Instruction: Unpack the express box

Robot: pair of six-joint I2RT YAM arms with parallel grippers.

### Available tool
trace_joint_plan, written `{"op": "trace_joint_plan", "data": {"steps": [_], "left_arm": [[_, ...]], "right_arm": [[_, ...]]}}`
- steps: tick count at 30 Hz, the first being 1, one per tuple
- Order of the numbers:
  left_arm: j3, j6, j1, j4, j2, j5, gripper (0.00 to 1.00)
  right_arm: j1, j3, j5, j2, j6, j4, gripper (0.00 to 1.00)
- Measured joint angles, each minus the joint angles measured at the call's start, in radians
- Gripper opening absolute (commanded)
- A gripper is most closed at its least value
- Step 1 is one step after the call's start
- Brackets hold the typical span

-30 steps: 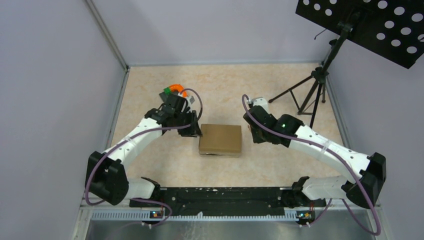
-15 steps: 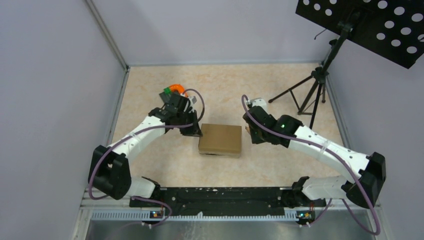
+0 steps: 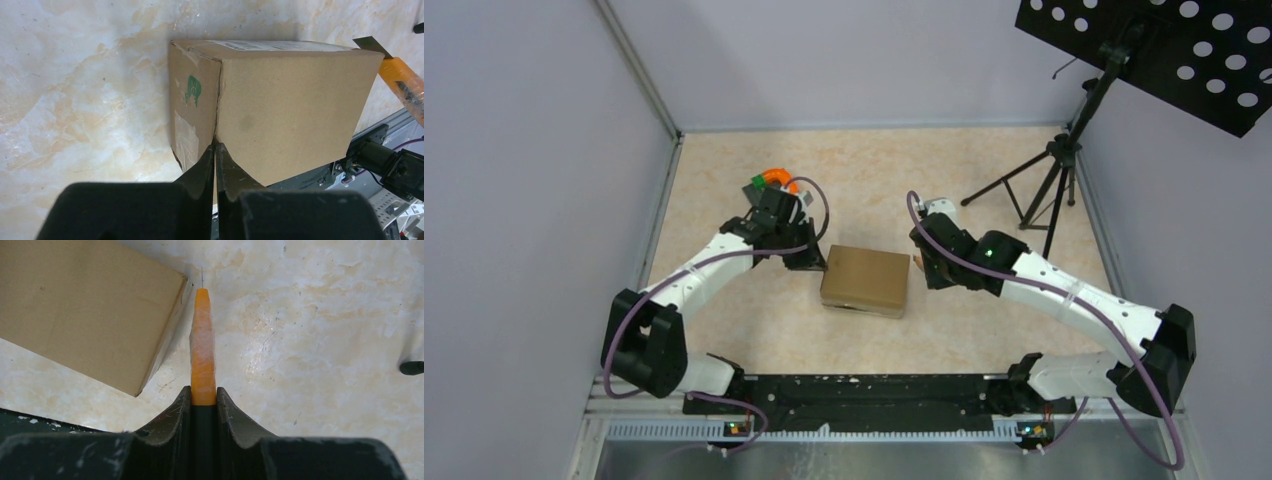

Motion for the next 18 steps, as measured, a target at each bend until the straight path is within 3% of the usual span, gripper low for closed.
{"op": "trace_joint_plan", "data": {"steps": [18], "left_arm": [[-0.028,-0.058,0.049,0.047,0.024,0.067,0.06]], "right_arm": [[0.000,-0.035,0.030,-0.006,0.020,-0.031,0.00]]}}
